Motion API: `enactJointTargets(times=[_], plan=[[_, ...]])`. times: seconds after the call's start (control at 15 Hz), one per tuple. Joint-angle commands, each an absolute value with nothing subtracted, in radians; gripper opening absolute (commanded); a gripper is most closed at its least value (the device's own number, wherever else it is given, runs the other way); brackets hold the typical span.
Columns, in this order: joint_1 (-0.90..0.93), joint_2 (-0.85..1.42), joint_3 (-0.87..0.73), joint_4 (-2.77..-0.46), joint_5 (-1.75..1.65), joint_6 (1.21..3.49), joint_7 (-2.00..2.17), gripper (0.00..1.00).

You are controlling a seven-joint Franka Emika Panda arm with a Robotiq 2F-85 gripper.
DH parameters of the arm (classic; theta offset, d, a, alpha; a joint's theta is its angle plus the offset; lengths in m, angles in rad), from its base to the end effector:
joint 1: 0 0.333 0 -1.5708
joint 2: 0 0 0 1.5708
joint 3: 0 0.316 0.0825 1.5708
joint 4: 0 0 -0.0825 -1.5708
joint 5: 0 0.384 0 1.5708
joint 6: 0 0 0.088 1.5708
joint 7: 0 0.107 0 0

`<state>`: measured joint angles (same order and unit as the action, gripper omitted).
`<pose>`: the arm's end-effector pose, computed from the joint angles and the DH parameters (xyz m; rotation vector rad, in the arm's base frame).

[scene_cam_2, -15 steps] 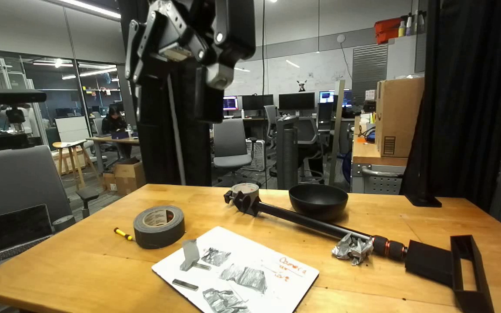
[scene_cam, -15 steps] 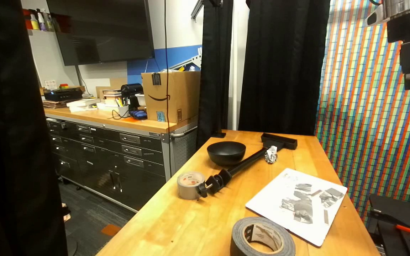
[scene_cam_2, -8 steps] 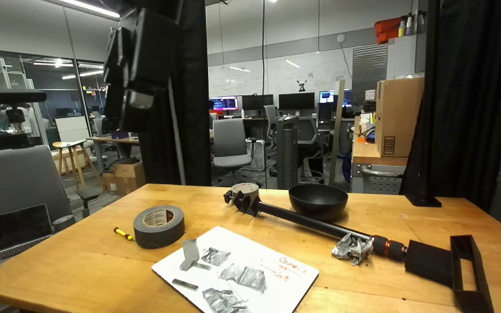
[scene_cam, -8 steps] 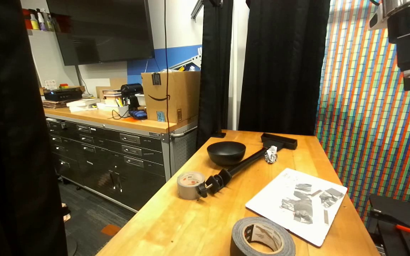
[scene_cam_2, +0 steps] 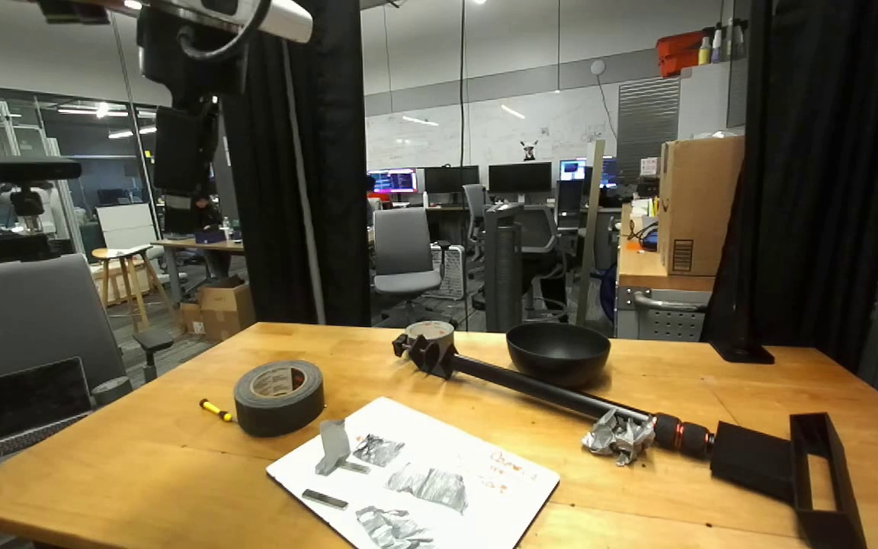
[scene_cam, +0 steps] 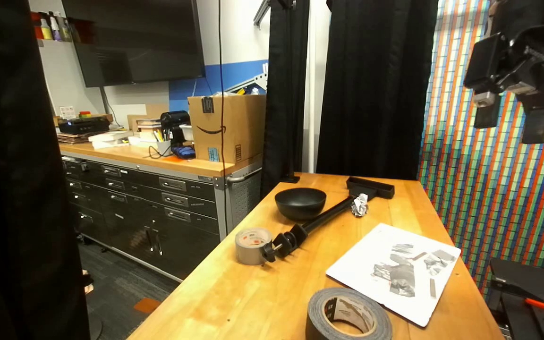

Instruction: Put the gray tape in the black bowl

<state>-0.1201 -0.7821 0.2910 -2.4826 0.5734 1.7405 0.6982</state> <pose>0.3166 0.1210 0.5370 -2.6235 0.9554 0.1611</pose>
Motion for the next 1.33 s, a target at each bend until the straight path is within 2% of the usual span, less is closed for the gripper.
enactJointTargets(times=[0.0, 0.53, 1.27], plan=[[-0.101, -0.744, 0.363, -2.516, 0.578, 1.915, 0.85, 1.0], [-0.006, -0.542, 0.422, -2.573, 0.528, 2.149, 1.052, 1.0], [0.121, -0.227, 0.361, -2.55, 0.479, 2.373, 1.13, 1.0]])
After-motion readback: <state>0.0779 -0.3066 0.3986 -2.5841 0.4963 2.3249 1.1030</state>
